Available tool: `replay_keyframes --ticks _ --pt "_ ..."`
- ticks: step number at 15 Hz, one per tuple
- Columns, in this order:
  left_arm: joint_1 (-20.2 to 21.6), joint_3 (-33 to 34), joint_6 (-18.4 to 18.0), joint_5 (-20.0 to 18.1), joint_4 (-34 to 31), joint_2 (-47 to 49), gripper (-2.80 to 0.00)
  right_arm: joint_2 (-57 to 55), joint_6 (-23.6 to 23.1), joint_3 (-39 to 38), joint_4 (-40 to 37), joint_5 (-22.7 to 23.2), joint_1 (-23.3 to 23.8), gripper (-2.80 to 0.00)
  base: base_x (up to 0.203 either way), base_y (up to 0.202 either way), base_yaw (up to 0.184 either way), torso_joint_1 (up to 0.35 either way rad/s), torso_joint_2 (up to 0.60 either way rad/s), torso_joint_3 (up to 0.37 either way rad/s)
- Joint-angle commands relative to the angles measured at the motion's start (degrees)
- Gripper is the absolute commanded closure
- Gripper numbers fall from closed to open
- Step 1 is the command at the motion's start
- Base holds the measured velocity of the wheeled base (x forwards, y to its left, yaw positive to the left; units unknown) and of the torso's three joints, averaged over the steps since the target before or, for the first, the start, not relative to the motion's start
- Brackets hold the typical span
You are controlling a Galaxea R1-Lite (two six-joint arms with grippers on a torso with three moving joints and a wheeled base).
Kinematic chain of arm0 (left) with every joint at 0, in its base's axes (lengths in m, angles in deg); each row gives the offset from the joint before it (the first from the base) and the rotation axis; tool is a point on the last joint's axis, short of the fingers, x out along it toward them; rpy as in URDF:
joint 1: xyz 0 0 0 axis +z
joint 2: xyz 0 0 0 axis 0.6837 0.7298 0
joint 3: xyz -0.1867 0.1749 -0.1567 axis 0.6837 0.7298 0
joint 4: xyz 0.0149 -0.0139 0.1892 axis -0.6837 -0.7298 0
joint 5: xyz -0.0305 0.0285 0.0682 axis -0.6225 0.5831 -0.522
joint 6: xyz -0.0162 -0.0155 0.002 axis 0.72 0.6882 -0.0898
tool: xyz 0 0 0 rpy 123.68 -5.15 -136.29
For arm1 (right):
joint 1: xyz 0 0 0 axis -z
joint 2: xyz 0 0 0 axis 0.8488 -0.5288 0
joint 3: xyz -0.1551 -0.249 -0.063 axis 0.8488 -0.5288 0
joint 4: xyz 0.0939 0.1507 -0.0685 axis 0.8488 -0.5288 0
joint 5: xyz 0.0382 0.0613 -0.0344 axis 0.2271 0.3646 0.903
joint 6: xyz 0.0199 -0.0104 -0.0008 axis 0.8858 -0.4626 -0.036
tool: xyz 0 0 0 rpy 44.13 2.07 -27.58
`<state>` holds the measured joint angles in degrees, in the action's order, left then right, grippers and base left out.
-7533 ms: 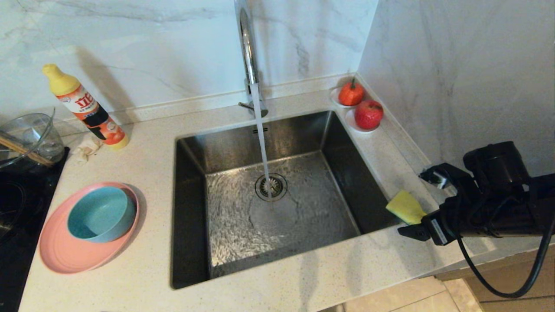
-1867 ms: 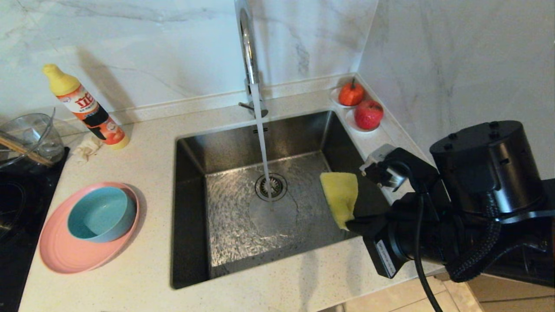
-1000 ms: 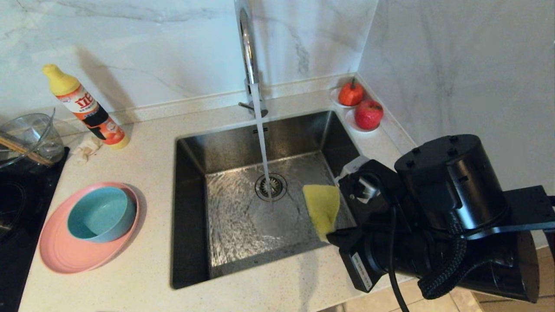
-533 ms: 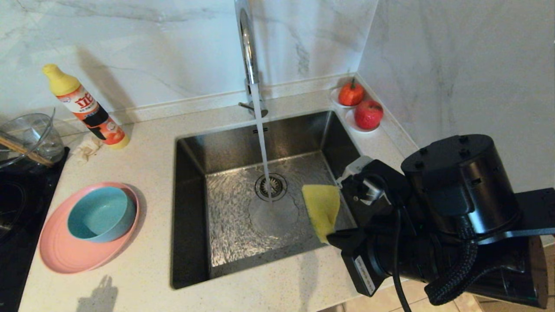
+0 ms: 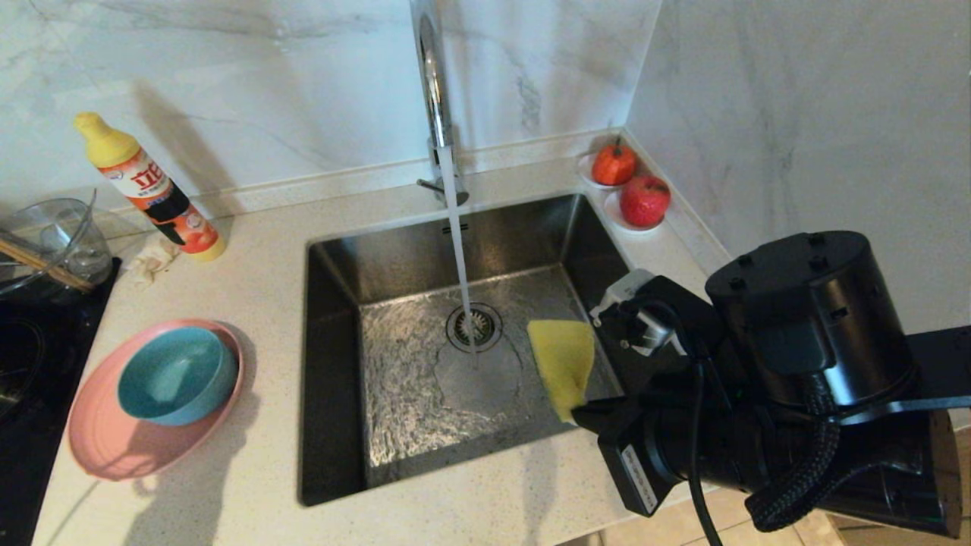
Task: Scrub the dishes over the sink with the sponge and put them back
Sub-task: Pick up a bowl and the sponge
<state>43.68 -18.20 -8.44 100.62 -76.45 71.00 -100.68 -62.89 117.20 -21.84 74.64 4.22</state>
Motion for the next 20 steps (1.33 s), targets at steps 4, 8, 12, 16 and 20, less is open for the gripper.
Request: replay_keyframes --ticks 4,8,12,16,20 --pt "1.39 -15.78 -0.40 2.64 -9.76 33.42 0.00 -1.11 0.01 -0.06 -0.02 0.09 -0.02 0.00 0.000 0.000 0.000 0.000 0.00 0.000" --pt "7.25 -17.91 6.31 -1.11 -8.92 45.22 0.00 -2.14 0.26 0.60 0.07 0.00 0.03 0.00 0.000 0.000 0.000 0.000 0.00 0.000" --pt "14.29 -18.47 8.67 -7.41 -8.62 49.86 0.00 -3.11 0.32 0.65 0.07 -0.09 0.24 0.00 0.000 0.000 0.000 0.000 0.00 0.000" --pt "15.54 -19.85 13.21 -10.84 -8.79 50.11 0.00 -2.91 0.26 0.65 0.07 -0.09 0.24 0.00 0.000 0.000 0.000 0.000 0.00 0.000" --pt "15.62 -20.34 17.30 -12.02 -9.17 50.23 0.00 -2.72 0.26 0.38 -0.02 -0.09 0.24 0.00 0.000 0.000 0.000 0.000 0.00 0.000"
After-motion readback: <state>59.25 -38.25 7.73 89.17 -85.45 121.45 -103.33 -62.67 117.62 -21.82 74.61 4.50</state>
